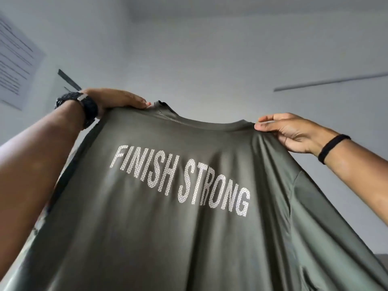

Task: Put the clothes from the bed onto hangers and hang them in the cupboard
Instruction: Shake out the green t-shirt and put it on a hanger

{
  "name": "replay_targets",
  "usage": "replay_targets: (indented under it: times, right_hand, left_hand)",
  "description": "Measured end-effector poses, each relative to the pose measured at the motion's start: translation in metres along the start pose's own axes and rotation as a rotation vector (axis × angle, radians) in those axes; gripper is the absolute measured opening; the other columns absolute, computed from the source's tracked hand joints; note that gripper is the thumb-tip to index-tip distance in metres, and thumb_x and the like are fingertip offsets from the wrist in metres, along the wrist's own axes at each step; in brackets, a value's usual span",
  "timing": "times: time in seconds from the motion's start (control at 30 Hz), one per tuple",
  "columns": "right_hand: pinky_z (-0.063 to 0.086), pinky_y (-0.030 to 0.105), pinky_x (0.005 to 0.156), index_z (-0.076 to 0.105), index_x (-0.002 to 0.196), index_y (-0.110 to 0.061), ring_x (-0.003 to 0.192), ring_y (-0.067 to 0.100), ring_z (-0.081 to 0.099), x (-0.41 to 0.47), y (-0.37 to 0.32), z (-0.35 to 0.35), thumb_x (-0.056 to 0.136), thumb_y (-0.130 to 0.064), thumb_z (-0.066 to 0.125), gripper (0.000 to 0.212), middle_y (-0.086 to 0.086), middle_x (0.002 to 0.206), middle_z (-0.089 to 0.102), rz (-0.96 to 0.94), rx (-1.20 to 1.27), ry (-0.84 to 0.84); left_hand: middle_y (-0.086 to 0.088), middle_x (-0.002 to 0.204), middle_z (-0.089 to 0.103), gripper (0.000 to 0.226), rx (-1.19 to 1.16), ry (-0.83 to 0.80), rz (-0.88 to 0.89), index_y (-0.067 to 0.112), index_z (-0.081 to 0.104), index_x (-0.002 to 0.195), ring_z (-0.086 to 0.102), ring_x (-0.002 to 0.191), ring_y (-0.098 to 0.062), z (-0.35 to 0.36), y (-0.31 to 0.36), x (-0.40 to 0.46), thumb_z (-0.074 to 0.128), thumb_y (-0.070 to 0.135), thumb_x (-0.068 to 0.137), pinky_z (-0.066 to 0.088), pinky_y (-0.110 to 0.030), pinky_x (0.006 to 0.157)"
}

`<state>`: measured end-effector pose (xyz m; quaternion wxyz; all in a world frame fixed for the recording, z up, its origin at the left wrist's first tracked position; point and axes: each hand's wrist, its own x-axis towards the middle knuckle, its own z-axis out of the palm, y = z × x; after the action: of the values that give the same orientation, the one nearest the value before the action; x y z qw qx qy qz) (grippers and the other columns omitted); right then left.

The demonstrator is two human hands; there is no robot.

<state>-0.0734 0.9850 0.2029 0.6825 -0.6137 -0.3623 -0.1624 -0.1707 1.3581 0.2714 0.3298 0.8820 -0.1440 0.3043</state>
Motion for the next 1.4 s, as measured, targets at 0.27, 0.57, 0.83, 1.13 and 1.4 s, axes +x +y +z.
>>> replay_targets:
  times: [0.27, 0.57, 0.83, 1.13, 1.4]
  right_hand:
    - [0.038, 0.008, 0.043, 0.064, 0.080, -0.002, 0.047, -0.001, 0.051, -0.073, 0.251, 0.022, 0.091, 0.015, 0.044, 0.028, 0.004, 0.065, 0.054, 0.613, -0.294, -0.392]
    - [0.027, 0.019, 0.045, 0.072, 0.094, -0.004, 0.054, 0.012, 0.036, -0.218, 0.499, 0.063, 0.088, 0.014, 0.041, 0.036, 0.004, 0.065, 0.052, 1.026, -0.698, -0.541]
    - [0.041, 0.026, 0.091, 0.063, 0.118, -0.004, 0.117, 0.031, 0.052, -0.220, 0.572, 0.093, 0.086, 0.005, 0.046, 0.037, 0.015, 0.128, 0.054, 0.809, -1.018, -0.394]
    - [0.030, 0.030, 0.107, 0.049, 0.130, 0.004, 0.130, 0.034, 0.037, -0.281, 0.611, 0.126, 0.088, -0.001, 0.045, 0.043, 0.022, 0.141, 0.033, 0.971, -1.077, -0.622]
    - [0.029, 0.016, 0.095, 0.067, 0.113, -0.007, 0.114, 0.022, 0.050, -0.317, 0.568, 0.210, 0.087, 0.001, 0.050, 0.031, 0.010, 0.120, 0.053, 0.694, -0.761, -0.463]
  left_hand:
    - [-0.012, 0.091, 0.071, 0.035, -0.110, -0.575, -0.594, 0.008, 0.069, 0.088, 0.069, 0.075, -0.018, 0.173, -0.247, -0.061, 0.080, 0.036, 0.070, 0.057, -0.031, 0.071]
    - [-0.001, 0.071, 0.055, 0.022, 0.252, -0.657, -1.003, 0.020, 0.053, 0.073, 0.049, 0.059, -0.012, 0.382, -0.453, -0.226, 0.052, 0.027, 0.094, 0.043, -0.023, 0.055]
    - [-0.022, 0.099, 0.066, 0.020, 0.127, 0.098, -0.964, -0.003, 0.060, 0.095, 0.063, 0.091, -0.031, 0.465, -0.487, -0.238, 0.054, 0.016, 0.095, 0.047, -0.035, 0.081]
    - [-0.020, 0.126, 0.051, 0.027, 0.365, -0.325, -0.496, 0.000, 0.061, 0.111, 0.053, 0.109, -0.040, 0.512, -0.516, -0.300, 0.043, 0.015, 0.099, 0.039, -0.045, 0.101]
    - [-0.004, 0.113, 0.062, 0.034, -0.169, 0.049, -0.735, 0.001, 0.056, 0.120, 0.058, 0.113, -0.023, 0.468, -0.466, -0.332, 0.042, -0.009, 0.091, 0.039, -0.021, 0.098]
